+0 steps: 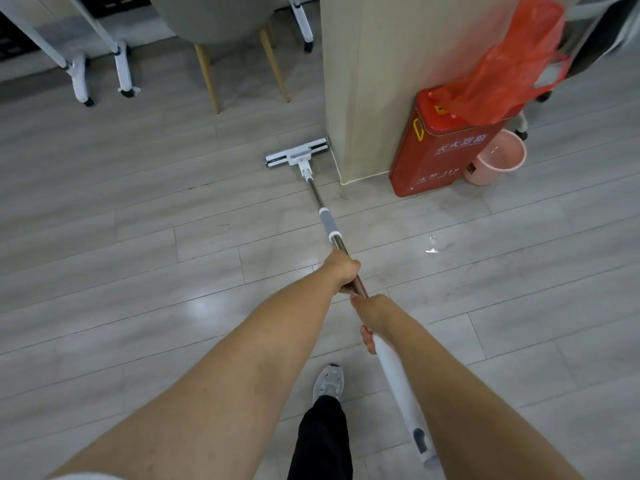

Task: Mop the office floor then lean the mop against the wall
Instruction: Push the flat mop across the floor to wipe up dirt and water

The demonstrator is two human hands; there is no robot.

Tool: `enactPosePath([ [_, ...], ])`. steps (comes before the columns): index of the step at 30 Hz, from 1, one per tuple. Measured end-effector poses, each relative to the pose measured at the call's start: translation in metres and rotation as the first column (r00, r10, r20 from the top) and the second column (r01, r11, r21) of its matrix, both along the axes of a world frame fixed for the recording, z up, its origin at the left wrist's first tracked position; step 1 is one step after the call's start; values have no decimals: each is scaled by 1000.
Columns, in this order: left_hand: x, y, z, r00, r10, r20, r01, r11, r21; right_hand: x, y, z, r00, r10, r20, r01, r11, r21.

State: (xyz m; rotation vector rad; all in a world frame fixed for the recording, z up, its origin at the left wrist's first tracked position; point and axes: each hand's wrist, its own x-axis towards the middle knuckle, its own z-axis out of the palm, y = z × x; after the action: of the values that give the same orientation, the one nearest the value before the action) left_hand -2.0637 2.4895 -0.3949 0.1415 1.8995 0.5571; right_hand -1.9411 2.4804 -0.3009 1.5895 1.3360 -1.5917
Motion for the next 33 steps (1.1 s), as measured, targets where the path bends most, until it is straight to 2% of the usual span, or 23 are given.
enactPosePath([
  [9, 160, -94, -19, 999, -40, 24, 40, 999, -1, 166, -93, 8, 998, 65, 28, -65, 998, 4],
  [14, 266, -163, -23, 998, -37, 47, 37, 999, 8, 275, -163, 8, 1000, -13, 26, 13, 1000, -22],
  [21, 398, -242, 10, 993, -56, 105, 54, 998, 24, 409, -239, 26, 999, -10, 49, 13, 998, -59],
  [26, 421, -261, 25, 994, -46, 95, 43, 999, 32, 427, -257, 44, 993, -51, 110, 58, 997, -59],
  [33, 380, -219, 9, 997, -58, 43, 57, 998, 42, 384, -220, 32, 998, -27, 65, 26, 1000, 15],
])
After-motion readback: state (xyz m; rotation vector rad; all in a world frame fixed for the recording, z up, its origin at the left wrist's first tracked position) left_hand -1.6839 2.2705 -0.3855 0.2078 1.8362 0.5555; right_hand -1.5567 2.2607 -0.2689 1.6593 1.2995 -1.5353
